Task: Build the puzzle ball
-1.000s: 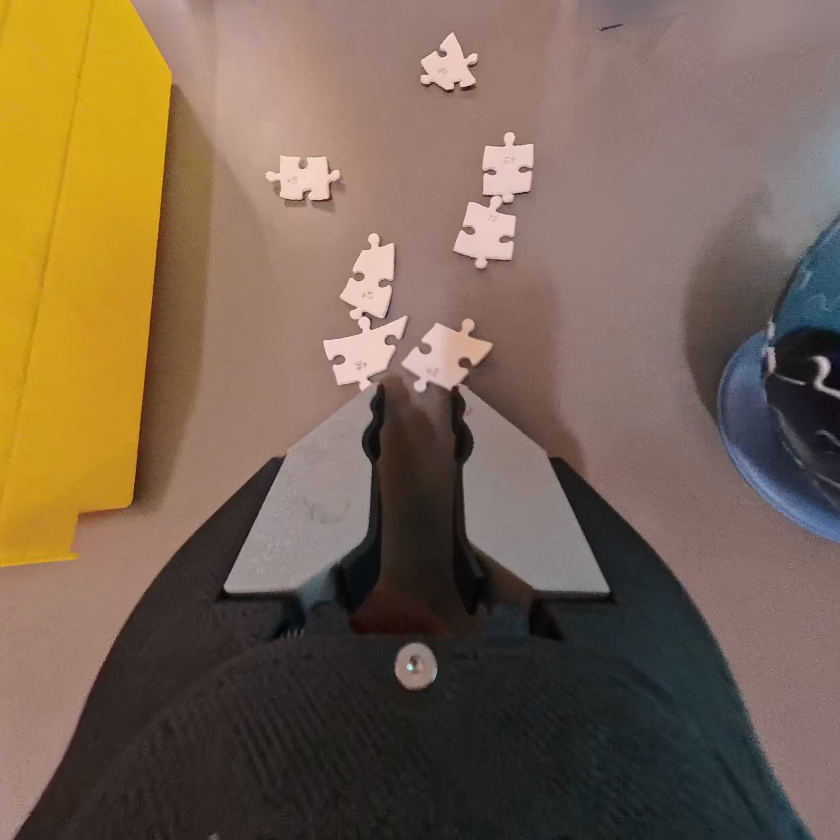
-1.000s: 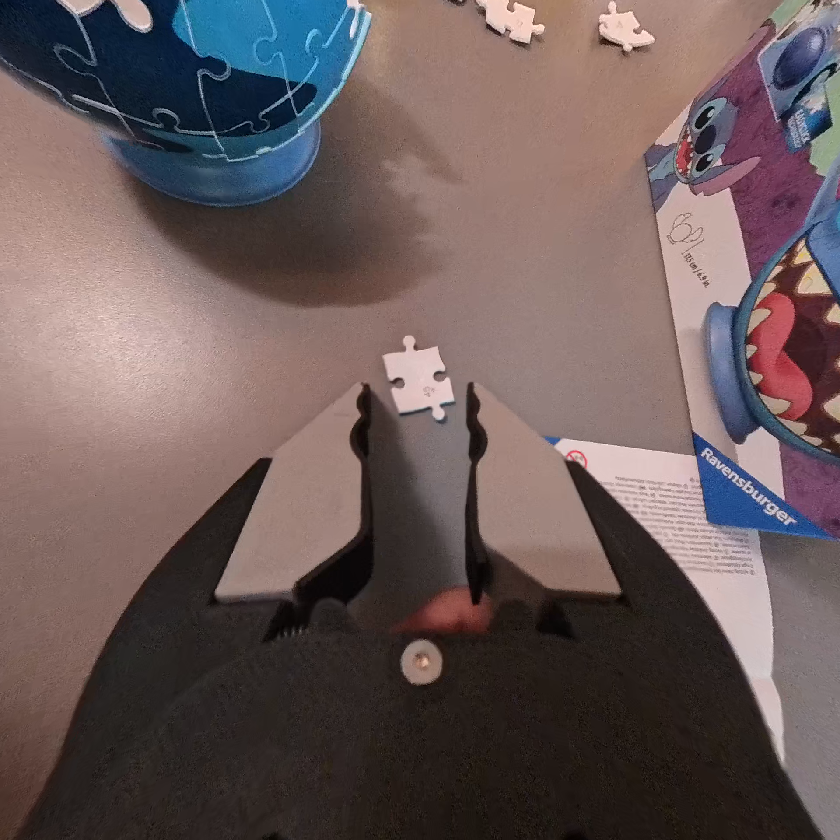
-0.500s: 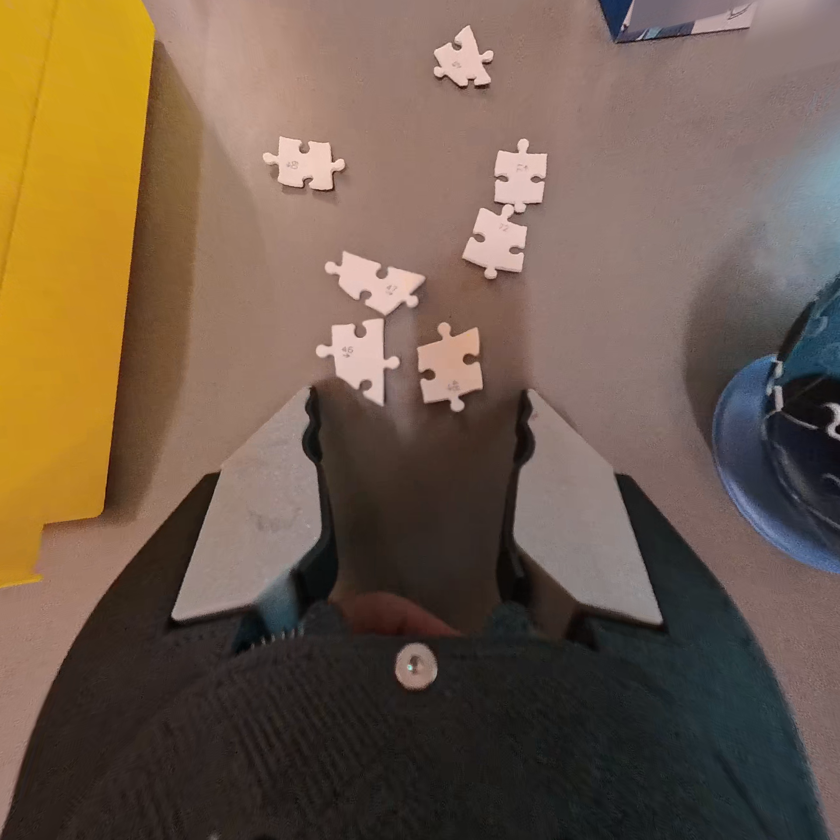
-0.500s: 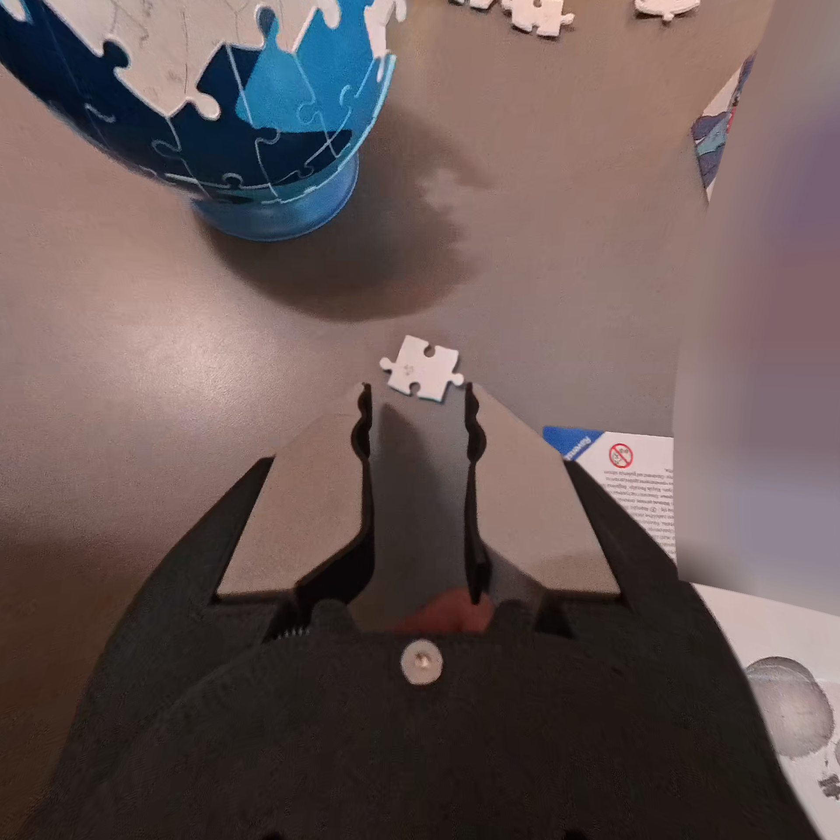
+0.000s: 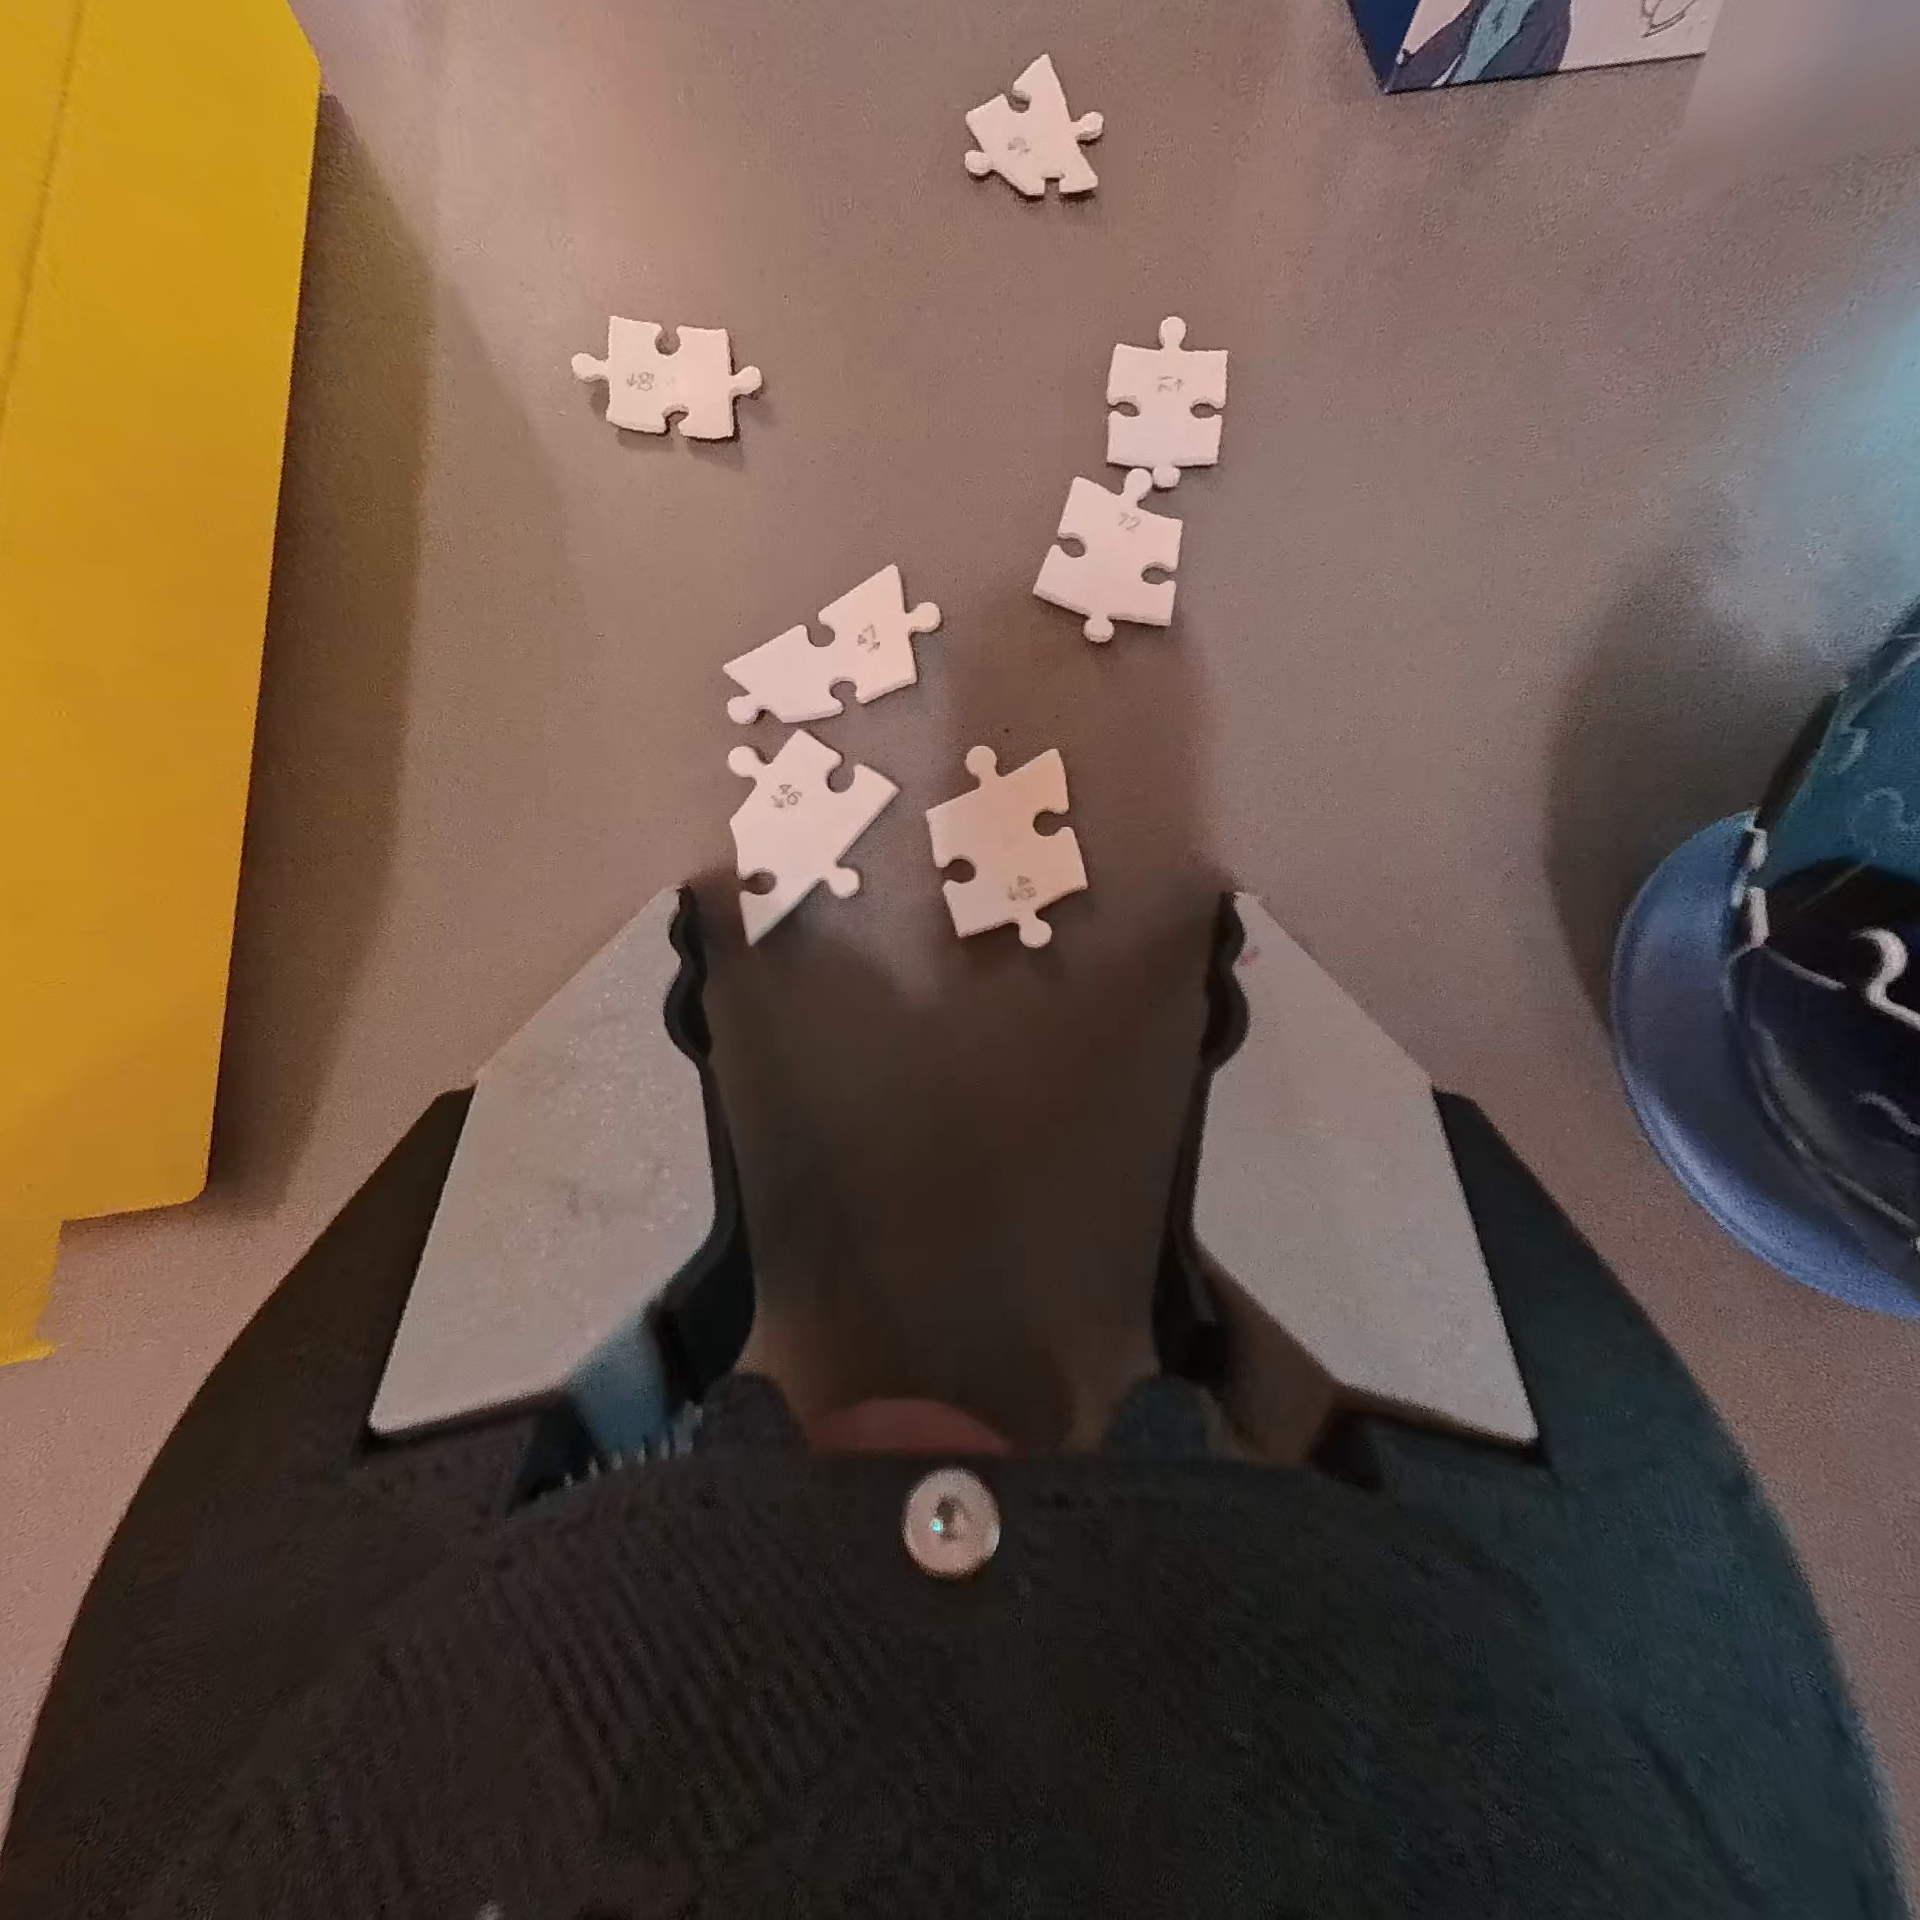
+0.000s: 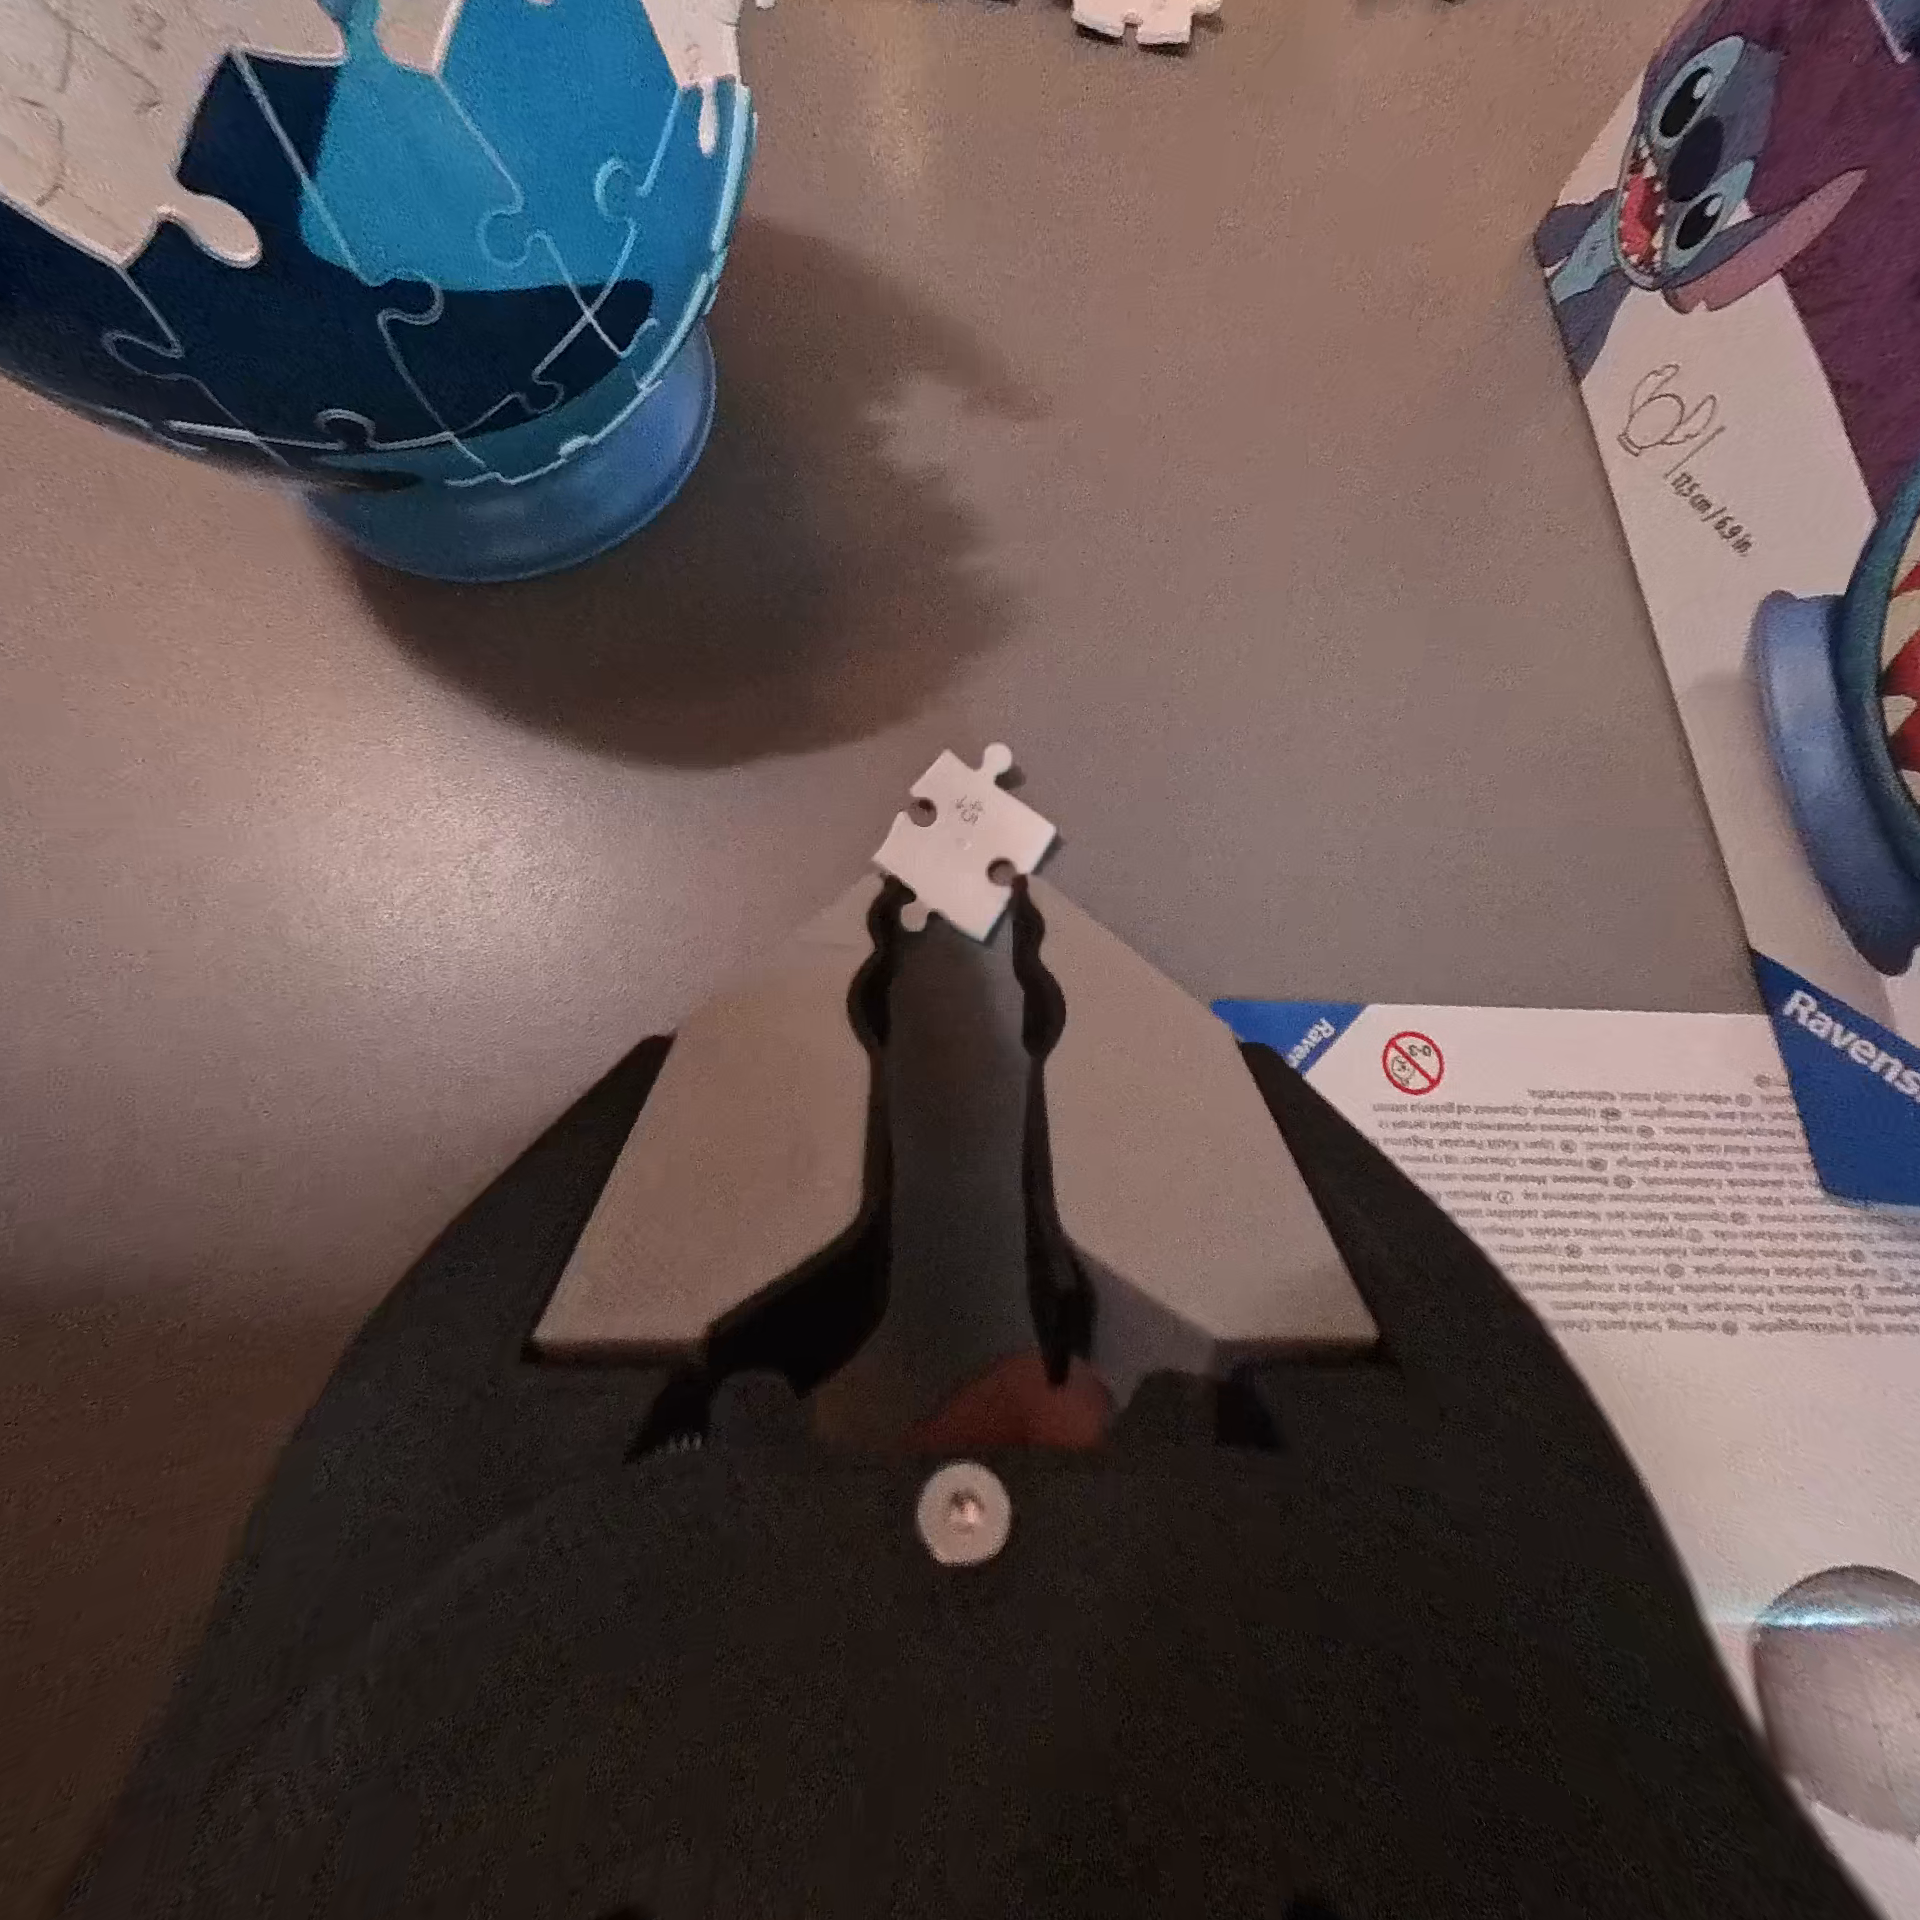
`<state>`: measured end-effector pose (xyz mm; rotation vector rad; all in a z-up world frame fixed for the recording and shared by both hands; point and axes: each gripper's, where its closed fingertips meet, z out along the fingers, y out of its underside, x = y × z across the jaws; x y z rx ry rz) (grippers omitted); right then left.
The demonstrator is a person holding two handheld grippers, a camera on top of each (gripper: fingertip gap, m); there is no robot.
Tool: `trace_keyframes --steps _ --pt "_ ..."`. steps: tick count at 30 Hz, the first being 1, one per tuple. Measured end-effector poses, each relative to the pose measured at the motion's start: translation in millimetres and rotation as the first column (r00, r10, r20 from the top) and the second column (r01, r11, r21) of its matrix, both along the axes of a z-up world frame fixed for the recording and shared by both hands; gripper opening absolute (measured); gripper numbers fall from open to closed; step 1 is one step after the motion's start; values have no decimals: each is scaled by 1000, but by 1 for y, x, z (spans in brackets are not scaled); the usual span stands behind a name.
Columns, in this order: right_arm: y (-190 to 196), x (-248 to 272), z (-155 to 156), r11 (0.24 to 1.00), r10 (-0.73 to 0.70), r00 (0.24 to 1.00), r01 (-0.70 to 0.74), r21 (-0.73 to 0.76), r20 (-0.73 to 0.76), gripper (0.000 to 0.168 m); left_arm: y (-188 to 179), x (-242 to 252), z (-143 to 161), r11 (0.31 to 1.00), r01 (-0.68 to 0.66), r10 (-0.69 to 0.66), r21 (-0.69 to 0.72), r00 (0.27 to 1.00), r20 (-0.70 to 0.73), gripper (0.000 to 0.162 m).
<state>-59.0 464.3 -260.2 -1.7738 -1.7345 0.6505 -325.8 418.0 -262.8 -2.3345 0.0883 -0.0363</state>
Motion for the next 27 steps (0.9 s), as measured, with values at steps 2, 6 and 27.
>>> trace_keyframes --steps 2,6,27 --pt "1 0 0 1000 10 1000 -10 11 4 18 0 0 0 1000 0 0 0 1000 0 95" --pt "4 2 2 999 31 999 -32 35 6 18 0 1 0 1000 2 -2 -2 1000 1 96" --pt "-34 -4 3 989 -131 991 129 67 23 44 -1 15 -5 996 78 -79 -39 997 -2 132"
